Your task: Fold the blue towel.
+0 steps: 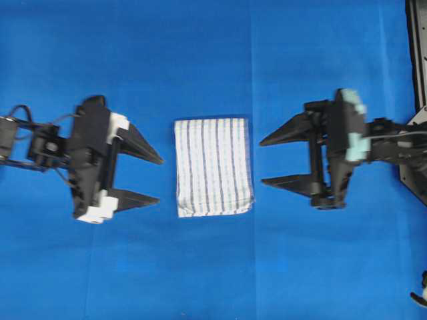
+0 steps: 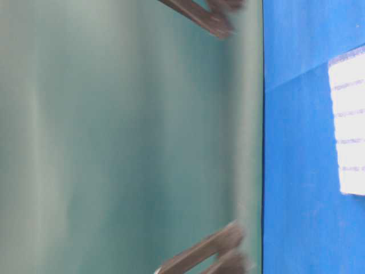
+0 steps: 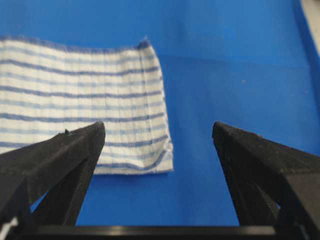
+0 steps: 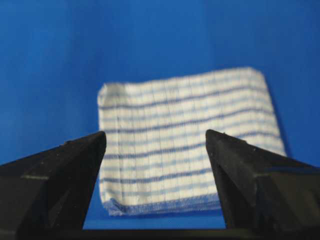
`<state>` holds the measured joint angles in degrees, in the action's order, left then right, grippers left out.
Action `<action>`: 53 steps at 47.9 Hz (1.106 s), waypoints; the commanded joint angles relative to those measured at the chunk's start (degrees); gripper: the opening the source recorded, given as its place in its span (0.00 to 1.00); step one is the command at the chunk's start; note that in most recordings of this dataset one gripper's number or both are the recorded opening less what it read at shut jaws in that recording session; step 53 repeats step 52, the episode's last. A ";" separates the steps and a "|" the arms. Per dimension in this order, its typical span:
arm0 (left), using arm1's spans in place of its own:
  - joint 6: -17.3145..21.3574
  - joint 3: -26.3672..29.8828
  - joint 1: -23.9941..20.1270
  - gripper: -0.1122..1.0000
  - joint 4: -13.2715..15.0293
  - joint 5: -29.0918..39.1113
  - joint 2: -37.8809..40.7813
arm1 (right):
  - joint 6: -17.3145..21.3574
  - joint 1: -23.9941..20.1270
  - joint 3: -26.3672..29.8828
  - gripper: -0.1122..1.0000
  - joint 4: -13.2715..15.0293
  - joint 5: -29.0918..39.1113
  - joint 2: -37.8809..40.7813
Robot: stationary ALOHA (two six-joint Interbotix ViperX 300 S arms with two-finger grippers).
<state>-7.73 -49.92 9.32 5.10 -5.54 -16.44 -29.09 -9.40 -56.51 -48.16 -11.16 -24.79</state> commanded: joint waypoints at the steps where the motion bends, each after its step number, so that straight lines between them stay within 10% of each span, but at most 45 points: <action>1: 0.09 -0.88 -0.53 0.91 -0.35 0.26 -4.57 | -0.97 0.88 -0.62 0.85 0.18 0.44 -4.57; 36: 7.73 -24.35 -2.29 0.91 -1.67 1.14 -41.48 | -5.89 7.21 -16.88 0.84 2.37 10.11 -34.01; 53: 7.73 -30.94 -3.25 0.91 -1.58 5.10 -51.86 | -5.71 7.38 -23.03 0.84 2.29 5.71 -35.51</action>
